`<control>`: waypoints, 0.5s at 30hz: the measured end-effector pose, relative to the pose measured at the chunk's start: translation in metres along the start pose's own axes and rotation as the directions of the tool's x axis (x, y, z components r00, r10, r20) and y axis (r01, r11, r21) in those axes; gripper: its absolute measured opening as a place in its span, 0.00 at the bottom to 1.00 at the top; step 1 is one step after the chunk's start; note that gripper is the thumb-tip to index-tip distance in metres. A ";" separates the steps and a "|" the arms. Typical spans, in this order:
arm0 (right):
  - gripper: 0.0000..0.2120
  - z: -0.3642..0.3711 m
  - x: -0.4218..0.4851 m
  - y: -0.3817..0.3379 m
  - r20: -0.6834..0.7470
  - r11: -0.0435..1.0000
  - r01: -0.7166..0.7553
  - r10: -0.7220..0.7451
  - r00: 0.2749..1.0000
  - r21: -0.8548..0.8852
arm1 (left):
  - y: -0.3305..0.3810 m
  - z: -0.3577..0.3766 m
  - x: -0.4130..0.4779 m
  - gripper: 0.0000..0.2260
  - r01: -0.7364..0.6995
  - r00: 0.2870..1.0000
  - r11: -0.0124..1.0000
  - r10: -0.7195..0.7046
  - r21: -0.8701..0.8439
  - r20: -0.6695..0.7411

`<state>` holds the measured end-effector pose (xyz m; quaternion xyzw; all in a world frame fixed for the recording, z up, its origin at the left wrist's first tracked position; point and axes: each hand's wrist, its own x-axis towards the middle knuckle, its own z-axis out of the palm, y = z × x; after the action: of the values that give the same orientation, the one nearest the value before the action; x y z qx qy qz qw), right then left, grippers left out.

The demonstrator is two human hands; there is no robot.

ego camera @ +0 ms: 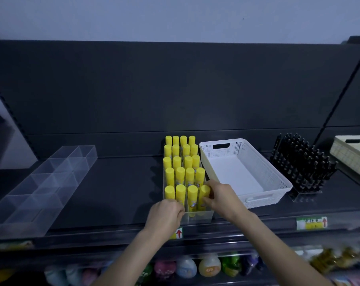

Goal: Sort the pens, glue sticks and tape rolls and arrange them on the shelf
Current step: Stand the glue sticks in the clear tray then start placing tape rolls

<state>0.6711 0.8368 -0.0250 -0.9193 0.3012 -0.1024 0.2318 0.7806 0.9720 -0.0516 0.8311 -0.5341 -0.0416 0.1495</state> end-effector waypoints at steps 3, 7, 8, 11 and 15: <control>0.13 0.001 0.000 -0.003 -0.004 1.000 -0.009 0.009 1.000 -0.019 | 0.001 -0.001 0.000 0.12 -0.016 1.000 1.000 0.016 -0.008 -0.003; 0.11 0.002 -0.002 -0.005 -0.019 0.999 -0.035 0.034 0.999 -0.010 | 0.000 -0.003 0.001 0.12 -0.030 1.000 1.000 0.030 -0.008 0.007; 0.11 0.001 -0.003 -0.006 -0.022 0.999 -0.045 0.045 0.999 0.002 | 0.001 -0.004 0.001 0.12 -0.035 0.999 0.999 0.035 -0.003 0.011; 0.15 -0.005 -0.007 -0.009 -0.033 0.996 -0.060 0.062 0.998 0.065 | 0.003 -0.007 0.000 0.11 -0.043 0.999 0.999 0.043 -0.012 0.012; 0.19 -0.029 -0.012 0.006 -0.099 0.994 -0.063 0.073 0.992 0.093 | 0.017 -0.014 0.005 0.12 -0.026 0.998 0.999 0.024 -0.039 -0.056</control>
<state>0.6487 0.8291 -0.0036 -0.8906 0.3390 -0.1549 0.2606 0.7715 0.9635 -0.0331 0.8221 -0.5390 -0.0275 0.1811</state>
